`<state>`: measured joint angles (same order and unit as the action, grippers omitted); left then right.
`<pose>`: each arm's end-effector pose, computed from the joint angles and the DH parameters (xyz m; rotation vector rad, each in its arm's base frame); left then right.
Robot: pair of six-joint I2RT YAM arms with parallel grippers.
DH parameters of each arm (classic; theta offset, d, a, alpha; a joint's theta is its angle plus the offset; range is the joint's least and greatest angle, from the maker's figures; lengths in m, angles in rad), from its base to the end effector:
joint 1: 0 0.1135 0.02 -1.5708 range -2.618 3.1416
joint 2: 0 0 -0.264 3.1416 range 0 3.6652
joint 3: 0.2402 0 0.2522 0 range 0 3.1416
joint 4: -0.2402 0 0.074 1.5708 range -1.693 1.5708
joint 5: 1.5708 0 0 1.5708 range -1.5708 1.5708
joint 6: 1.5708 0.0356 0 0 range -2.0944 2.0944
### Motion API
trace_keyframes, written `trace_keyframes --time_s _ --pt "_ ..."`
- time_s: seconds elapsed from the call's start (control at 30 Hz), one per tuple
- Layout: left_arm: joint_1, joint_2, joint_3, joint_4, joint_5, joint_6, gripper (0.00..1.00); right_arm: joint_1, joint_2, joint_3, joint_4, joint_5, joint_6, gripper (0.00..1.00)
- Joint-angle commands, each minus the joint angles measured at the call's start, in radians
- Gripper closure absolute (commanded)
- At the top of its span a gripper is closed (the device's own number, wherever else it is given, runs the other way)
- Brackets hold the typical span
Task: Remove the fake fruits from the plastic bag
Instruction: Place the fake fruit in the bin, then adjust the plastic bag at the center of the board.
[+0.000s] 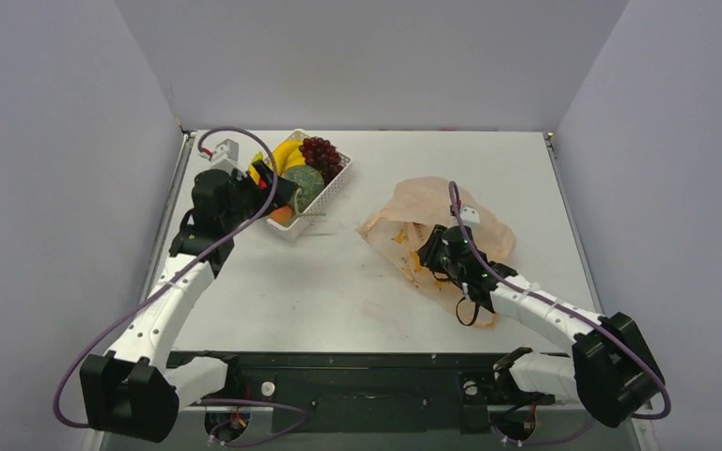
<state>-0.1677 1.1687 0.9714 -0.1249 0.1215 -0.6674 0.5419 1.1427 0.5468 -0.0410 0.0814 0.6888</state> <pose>0.2678 -0.0497 0.3326 -0.3988 1.9079 -0.6772 0.2027 0.1186 0.2007 0.2130 2.2599 0.5850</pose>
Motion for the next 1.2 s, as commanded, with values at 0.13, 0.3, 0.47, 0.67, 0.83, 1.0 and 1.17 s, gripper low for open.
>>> trace_keyframes --time_s 0.13,0.3,0.47,0.67,0.83,1.0,1.17 --pt "-0.368 -0.209 -0.234 0.047 0.214 0.070 0.29 0.043 0.235 0.065 0.303 0.009 -0.073 0.74" --pt "-0.559 -0.322 -0.380 0.153 0.068 0.034 0.30 0.167 0.353 0.103 0.388 -0.138 -0.066 0.75" --pt "-0.649 -0.406 -0.472 0.198 -0.022 0.007 0.30 0.280 0.310 0.069 0.504 -0.218 0.135 0.74" --pt "-0.747 -0.397 -0.503 0.257 -0.060 -0.009 0.30 0.296 0.117 0.153 0.137 -0.161 0.154 0.63" --pt "-0.834 -0.336 -0.475 0.275 -0.145 0.021 0.30 0.296 -0.083 0.252 -0.230 0.002 -0.005 0.48" --pt "-0.854 -0.319 -0.479 0.311 -0.217 0.025 0.30 0.299 -0.151 0.380 -0.561 0.267 -0.170 0.18" --pt "-0.854 -0.384 -0.485 0.266 -0.288 0.026 0.30 0.351 -0.073 0.490 -0.702 0.432 -0.270 0.18"
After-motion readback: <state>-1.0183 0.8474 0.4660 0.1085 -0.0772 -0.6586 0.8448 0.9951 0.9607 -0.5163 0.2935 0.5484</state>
